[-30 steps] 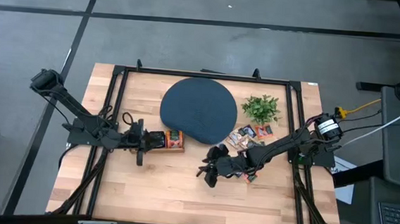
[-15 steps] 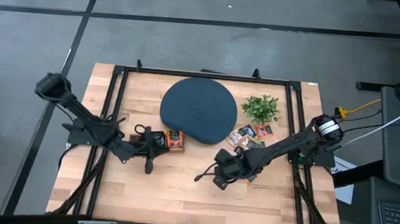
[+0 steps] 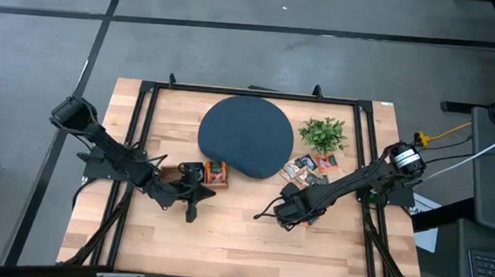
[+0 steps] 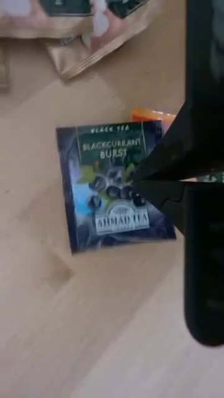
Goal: Pick & Place Tea
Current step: Put the blue tea bag into the middle section of the wooden organizer
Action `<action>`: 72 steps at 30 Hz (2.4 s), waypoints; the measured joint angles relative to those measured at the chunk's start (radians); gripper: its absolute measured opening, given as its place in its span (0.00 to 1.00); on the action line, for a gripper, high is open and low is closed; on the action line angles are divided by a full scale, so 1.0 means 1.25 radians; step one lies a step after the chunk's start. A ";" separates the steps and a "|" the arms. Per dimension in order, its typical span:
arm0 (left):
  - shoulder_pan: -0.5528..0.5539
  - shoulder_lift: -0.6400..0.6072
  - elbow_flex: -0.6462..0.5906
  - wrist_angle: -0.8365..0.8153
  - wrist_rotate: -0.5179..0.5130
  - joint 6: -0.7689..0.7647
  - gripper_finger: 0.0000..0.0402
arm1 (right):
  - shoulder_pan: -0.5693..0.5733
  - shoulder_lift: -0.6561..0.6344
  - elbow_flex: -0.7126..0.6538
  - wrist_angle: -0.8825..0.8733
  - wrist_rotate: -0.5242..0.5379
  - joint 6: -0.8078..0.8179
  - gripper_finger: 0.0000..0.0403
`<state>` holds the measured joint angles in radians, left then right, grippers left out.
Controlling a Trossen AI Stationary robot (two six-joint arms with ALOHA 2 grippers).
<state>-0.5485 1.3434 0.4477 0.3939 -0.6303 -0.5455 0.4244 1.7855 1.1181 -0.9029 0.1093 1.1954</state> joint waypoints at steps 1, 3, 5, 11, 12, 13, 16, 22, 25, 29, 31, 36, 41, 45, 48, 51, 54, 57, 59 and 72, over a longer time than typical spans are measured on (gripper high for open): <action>0.005 0.009 0.006 0.000 0.007 0.003 0.00 | 0.000 0.000 -0.011 0.014 0.000 0.004 0.01; 0.018 0.030 0.022 0.000 0.028 0.005 0.01 | 0.000 0.000 -0.037 0.048 0.000 0.008 0.01; 0.032 0.051 0.035 0.000 0.047 0.006 0.01 | -0.001 0.000 -0.061 0.088 -0.007 0.010 0.01; 0.073 0.115 0.072 -0.001 0.109 0.007 0.00 | 0.000 -0.004 -0.116 0.312 -0.017 0.010 0.01; 0.080 0.127 0.081 0.000 0.119 0.007 0.01 | 0.000 -0.003 -0.122 0.349 -0.017 0.006 0.01; 0.085 0.139 0.088 0.001 0.128 0.008 0.01 | 0.000 -0.003 -0.128 0.382 -0.017 0.002 0.01; 0.097 0.174 0.113 0.000 0.149 0.027 0.02 | -0.002 0.002 -0.141 0.481 0.005 -0.020 0.02; 0.101 0.234 0.168 -0.001 0.149 0.073 0.01 | -0.032 0.048 -0.152 0.649 0.029 -0.086 0.02; 0.101 0.261 0.198 0.002 0.149 0.095 0.01 | -0.056 0.088 -0.150 0.748 0.027 -0.125 0.02; 0.101 0.288 0.227 0.000 0.150 0.112 0.02 | -0.085 0.131 -0.149 0.863 0.024 -0.185 0.02; 0.101 0.293 0.235 -0.001 0.150 0.118 0.02 | -0.094 0.137 -0.149 0.882 0.022 -0.207 0.02; 0.105 0.294 0.236 -0.002 0.172 0.117 0.01 | -0.107 0.140 -0.124 0.866 0.027 -0.265 0.02; 0.120 0.294 0.236 -0.010 0.226 0.092 0.01 | -0.112 0.139 -0.086 0.865 0.027 -0.332 0.02; 0.131 0.294 0.236 -0.026 0.255 0.086 0.01 | -0.112 0.138 -0.033 0.781 0.014 -0.356 0.02; 0.135 0.294 0.236 -0.063 0.256 0.070 0.01 | -0.112 0.138 0.031 0.652 -0.003 -0.382 0.02; 0.137 0.294 0.236 -0.072 0.262 0.070 0.00 | -0.112 0.138 0.105 0.516 -0.004 -0.433 0.02; 0.138 0.294 0.236 -0.072 0.283 0.076 0.01 | -0.111 0.136 0.169 0.396 -0.005 -0.485 0.04; 0.137 0.294 0.236 -0.073 0.314 0.086 0.00 | -0.111 0.136 0.215 0.302 -0.005 -0.512 0.08; 0.137 0.294 0.236 -0.073 0.326 0.101 0.00 | -0.111 0.136 0.231 0.268 -0.004 -0.522 0.11; 0.136 0.417 0.317 -0.137 0.302 0.238 0.00 | -0.107 0.135 0.236 0.160 0.071 -0.500 0.28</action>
<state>-0.3790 1.8646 0.8445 0.2221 -0.2530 -0.2478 0.2904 1.9541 1.4132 -0.7030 0.1983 0.5703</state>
